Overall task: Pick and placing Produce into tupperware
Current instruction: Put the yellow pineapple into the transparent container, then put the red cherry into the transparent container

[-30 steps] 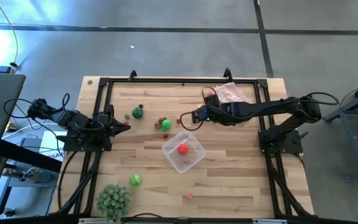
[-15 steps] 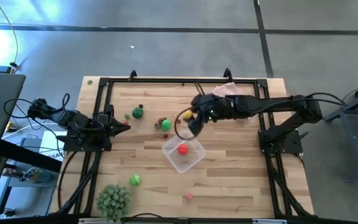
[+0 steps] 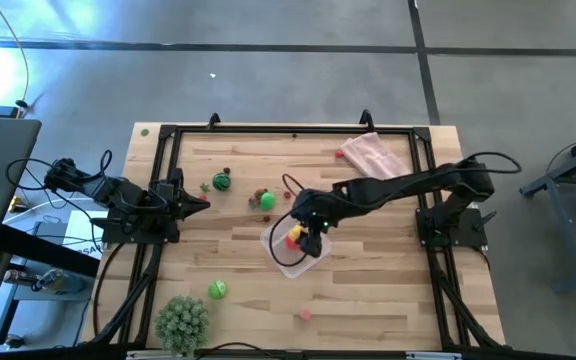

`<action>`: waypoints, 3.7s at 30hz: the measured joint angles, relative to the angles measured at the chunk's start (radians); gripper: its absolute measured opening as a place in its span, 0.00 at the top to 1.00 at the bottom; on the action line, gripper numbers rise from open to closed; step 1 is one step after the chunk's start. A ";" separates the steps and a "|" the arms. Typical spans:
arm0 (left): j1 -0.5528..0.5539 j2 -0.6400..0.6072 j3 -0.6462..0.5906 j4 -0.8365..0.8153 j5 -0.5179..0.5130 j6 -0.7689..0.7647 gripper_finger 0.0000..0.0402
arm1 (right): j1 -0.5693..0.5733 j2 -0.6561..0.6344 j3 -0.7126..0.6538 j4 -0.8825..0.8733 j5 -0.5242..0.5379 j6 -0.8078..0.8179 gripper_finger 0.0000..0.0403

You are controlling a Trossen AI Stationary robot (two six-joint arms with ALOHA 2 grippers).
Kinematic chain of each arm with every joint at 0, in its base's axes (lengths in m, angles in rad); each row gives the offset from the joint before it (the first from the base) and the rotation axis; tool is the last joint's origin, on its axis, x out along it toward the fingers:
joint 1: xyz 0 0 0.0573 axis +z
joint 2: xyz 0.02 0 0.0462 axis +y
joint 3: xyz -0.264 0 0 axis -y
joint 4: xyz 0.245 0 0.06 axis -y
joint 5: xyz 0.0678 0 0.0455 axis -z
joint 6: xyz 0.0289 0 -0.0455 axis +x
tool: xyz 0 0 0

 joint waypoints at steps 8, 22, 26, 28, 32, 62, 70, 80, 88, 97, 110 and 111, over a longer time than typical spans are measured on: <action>0.000 0.000 0.000 0.000 0.000 0.000 0.98 | -0.013 0.016 0.002 -0.044 -0.073 -0.200 0.47; 0.000 0.000 0.000 0.000 0.000 0.000 0.98 | -0.015 0.188 0.001 -0.023 -0.114 -0.401 0.47; 0.000 0.000 0.000 0.000 0.000 0.000 0.98 | -0.013 0.196 0.001 -0.026 -0.114 -0.476 0.47; 0.000 0.000 0.000 0.000 0.000 0.000 0.98 | -0.009 0.198 0.001 -0.041 -0.110 -0.526 0.47; 0.000 0.000 0.000 0.000 0.000 0.000 0.98 | 0.005 0.212 0.000 -0.069 -0.100 -0.589 0.47; 0.000 0.000 0.000 0.000 0.000 0.000 0.98 | 0.014 0.224 0.000 -0.082 0.031 -0.615 0.37; 0.000 0.000 0.000 0.000 0.000 0.000 0.98 | 0.014 0.224 0.039 -0.155 0.055 -0.636 0.36; 0.000 0.000 0.000 0.000 0.000 0.000 0.98 | -0.032 0.223 0.328 -0.401 0.238 -0.713 0.36; 0.000 0.000 0.000 0.000 0.000 0.000 0.98 | -0.233 0.223 0.562 -0.547 0.337 -0.689 0.36; 0.000 0.000 0.000 0.000 0.000 0.000 0.98 | -0.481 0.223 0.643 -0.607 0.166 -0.555 0.36; 0.000 0.000 0.000 0.000 0.000 0.000 0.98 | -0.666 0.222 0.614 -0.792 0.197 -0.153 0.36; 0.000 0.000 0.000 0.000 0.000 0.000 0.98 | -0.673 0.222 0.601 -0.793 0.193 -0.147 0.36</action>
